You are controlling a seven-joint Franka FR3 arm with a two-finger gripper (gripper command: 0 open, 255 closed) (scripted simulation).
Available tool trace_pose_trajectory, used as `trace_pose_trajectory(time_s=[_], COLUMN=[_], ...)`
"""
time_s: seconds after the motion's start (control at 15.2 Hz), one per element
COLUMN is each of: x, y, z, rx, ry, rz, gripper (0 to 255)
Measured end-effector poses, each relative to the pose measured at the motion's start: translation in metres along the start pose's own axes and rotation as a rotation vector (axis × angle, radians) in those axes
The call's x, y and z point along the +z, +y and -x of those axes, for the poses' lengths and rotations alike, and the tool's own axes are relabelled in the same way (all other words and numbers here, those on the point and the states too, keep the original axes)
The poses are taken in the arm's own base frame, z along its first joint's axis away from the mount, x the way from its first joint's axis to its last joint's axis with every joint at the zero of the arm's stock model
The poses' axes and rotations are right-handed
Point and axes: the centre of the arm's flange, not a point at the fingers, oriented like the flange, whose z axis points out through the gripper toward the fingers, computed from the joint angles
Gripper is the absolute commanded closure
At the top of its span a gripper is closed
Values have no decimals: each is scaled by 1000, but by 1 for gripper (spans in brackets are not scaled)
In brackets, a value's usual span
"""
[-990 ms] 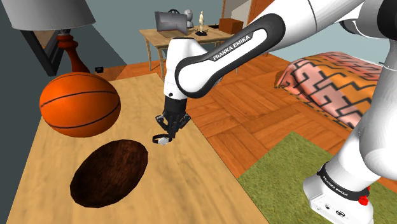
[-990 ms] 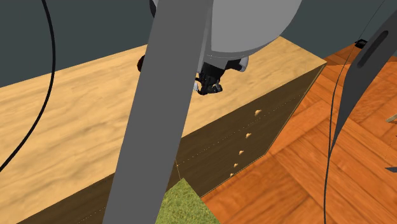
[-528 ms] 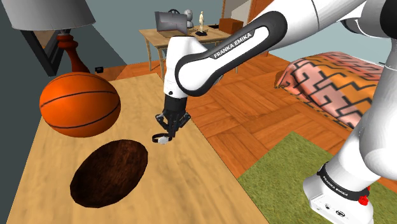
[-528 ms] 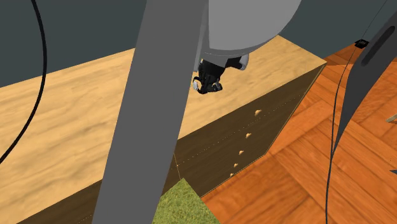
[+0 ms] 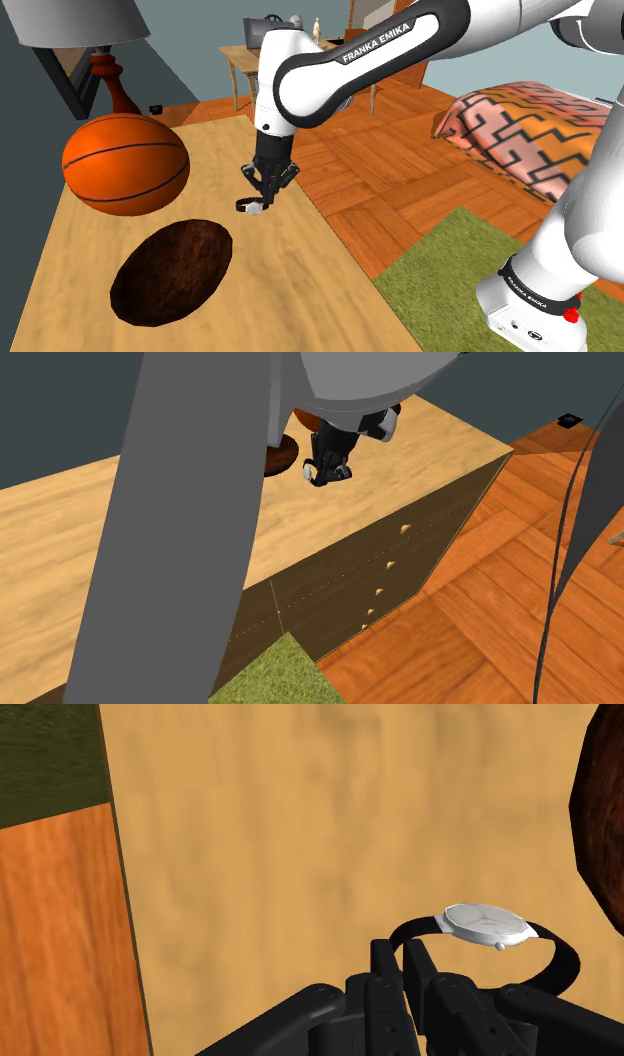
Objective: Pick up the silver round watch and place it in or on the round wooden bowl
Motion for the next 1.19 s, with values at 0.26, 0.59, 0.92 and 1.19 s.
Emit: trace_pose_trajectory(time_s=[0.26,0.59,0.92,1.19], x=[-21,-46,-70,-65], y=[-4,-10,-15,-51], z=[2,6,8,25], rx=[0,0,0,-1], ry=[0,0,0,-1], rz=[0,0,0,0], gripper=[255,255,255,255])
